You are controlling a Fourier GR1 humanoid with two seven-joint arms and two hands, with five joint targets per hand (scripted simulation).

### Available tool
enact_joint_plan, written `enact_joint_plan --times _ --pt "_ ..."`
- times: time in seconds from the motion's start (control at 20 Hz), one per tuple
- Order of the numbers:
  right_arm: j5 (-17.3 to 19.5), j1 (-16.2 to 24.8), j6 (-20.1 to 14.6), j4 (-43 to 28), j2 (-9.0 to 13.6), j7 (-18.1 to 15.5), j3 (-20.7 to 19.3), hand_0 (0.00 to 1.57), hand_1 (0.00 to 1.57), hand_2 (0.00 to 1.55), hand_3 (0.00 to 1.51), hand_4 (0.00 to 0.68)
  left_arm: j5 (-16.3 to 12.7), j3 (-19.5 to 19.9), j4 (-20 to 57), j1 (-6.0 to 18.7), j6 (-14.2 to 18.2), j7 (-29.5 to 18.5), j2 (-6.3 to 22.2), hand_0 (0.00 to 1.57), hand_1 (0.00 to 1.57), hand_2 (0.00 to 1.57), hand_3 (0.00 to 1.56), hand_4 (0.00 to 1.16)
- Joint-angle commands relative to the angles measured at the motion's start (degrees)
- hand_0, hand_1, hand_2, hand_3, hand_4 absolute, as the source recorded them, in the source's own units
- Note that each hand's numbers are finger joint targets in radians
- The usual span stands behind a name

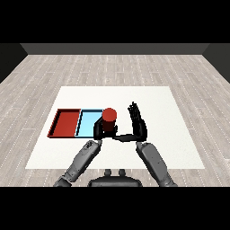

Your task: Pick the red can and put it in the red box

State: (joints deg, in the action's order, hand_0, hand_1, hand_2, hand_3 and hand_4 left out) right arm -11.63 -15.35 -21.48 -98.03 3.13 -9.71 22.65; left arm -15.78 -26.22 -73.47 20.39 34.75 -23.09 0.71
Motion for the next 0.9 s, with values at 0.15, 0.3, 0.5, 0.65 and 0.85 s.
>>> enact_joint_plan --times 0.15,0.3,0.5,0.65,0.85 --pt "-5.9 9.2 6.0 -10.8 6.3 0.9 -6.6 0.00 0.00 0.00 0.00 0.000 -1.5 9.7 0.8 3.4 -4.7 1.2 5.5 1.57 1.57 1.57 1.48 1.13" --pt "-6.3 14.7 9.2 -10.9 8.4 -3.3 -8.4 0.00 0.00 0.00 0.00 0.000 0.7 9.3 -4.6 -1.2 -3.9 2.2 8.5 1.57 1.57 1.57 1.48 1.13" --pt "-8.2 17.9 10.0 -8.9 9.0 -4.2 -13.0 0.00 0.00 0.00 0.00 0.000 1.8 12.5 -5.0 1.2 -2.3 9.4 12.6 1.57 1.57 1.57 1.49 1.12" --pt "-7.0 20.4 9.6 -10.0 8.9 -4.1 -12.1 0.00 0.00 0.00 0.00 0.000 4.6 14.7 -5.8 0.2 -1.5 10.8 18.3 1.57 1.57 1.57 1.49 1.11" --pt "-10.1 20.2 12.2 -8.7 10.3 -4.2 -15.7 0.00 0.00 0.00 0.00 0.000 5.9 18.6 4.2 2.2 -5.3 12.7 25.8 1.57 1.57 1.54 1.47 1.13"
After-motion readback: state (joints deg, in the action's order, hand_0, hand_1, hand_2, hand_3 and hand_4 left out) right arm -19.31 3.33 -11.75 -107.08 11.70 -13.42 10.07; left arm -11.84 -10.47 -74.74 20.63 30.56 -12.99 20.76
